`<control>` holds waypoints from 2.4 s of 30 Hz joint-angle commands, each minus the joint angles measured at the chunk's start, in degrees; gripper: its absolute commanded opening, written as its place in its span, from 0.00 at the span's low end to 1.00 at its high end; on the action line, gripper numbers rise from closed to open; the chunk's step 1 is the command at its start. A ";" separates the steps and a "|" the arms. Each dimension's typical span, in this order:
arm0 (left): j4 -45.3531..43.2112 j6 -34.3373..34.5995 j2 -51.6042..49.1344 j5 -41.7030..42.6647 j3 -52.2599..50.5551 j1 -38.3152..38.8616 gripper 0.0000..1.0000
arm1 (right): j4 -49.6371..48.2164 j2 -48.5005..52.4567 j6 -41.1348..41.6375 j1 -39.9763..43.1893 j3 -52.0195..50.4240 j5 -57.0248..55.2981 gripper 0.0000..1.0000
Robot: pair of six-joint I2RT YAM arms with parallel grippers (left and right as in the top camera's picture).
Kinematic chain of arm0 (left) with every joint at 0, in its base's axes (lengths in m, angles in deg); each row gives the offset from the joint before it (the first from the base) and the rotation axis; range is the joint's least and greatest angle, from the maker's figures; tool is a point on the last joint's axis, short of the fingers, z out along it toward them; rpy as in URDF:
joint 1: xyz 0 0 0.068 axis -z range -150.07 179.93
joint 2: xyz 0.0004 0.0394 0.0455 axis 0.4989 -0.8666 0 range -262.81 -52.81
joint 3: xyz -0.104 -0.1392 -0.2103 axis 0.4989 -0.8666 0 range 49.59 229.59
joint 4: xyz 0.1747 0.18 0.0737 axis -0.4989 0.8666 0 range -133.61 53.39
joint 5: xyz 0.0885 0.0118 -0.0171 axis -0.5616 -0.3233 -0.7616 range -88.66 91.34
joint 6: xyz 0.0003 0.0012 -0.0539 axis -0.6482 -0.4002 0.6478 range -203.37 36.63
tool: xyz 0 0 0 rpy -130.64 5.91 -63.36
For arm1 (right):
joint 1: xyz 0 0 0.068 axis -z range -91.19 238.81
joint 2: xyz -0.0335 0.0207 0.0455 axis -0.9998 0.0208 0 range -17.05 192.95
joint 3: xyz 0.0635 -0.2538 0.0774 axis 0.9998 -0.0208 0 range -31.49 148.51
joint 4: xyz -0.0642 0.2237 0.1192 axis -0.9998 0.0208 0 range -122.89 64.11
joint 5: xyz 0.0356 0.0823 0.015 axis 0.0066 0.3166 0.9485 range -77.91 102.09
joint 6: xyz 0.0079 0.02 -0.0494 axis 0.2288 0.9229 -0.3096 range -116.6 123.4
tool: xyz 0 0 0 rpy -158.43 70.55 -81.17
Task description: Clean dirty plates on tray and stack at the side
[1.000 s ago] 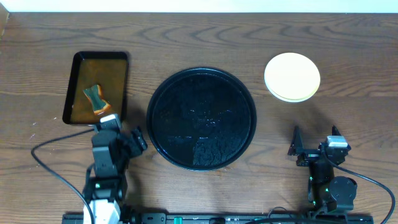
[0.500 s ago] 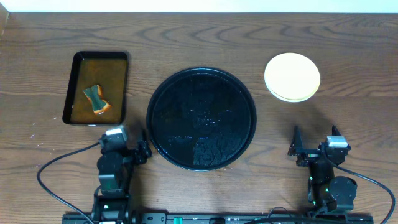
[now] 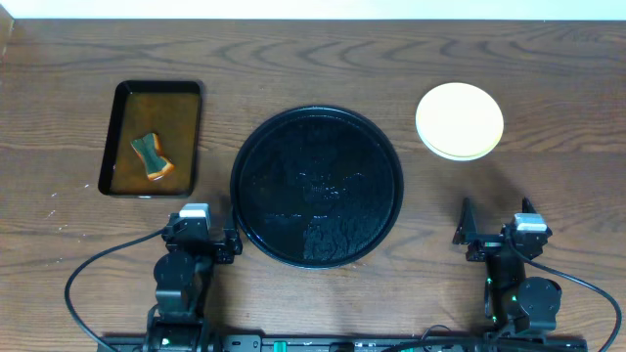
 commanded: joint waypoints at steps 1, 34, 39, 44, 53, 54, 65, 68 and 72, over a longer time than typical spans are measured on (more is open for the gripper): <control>2.89 -1.18 3.34 -0.26 -0.44 0.20 0.82 | 0.26 -0.33 -0.85 0.31 -0.09 -0.57 0.99; 2.86 -6.73 14.01 -1.07 -0.44 0.20 0.82 | 0.26 -0.33 -0.85 0.31 -0.09 -0.57 0.99; 2.86 -6.73 13.88 -1.07 -0.44 0.20 0.82 | 0.26 -0.33 -0.85 0.31 -0.09 -0.57 0.99; 2.86 -6.73 13.88 -1.07 -0.44 0.20 0.82 | 0.26 -0.33 -0.85 0.31 -0.09 -0.57 0.99; 2.86 -6.73 13.88 -1.05 -0.44 0.20 0.82 | 0.26 -0.33 -0.85 0.31 -0.09 -0.57 0.99; 2.86 -6.73 13.88 -1.05 -0.44 0.20 0.82 | 0.26 -0.33 -0.85 0.31 -0.09 -0.57 0.99; 2.86 -6.73 13.88 -1.07 -0.44 0.20 0.82 | 0.26 -0.33 -0.85 0.31 -0.09 -0.57 0.99; 2.86 -6.73 13.88 -1.07 -0.44 0.20 0.82 | 0.26 -0.33 -0.85 0.31 -0.09 -0.57 0.99; 2.86 -6.73 13.88 -1.07 -0.44 0.20 0.82 | 0.26 -0.33 -0.85 0.31 -0.09 -0.57 0.99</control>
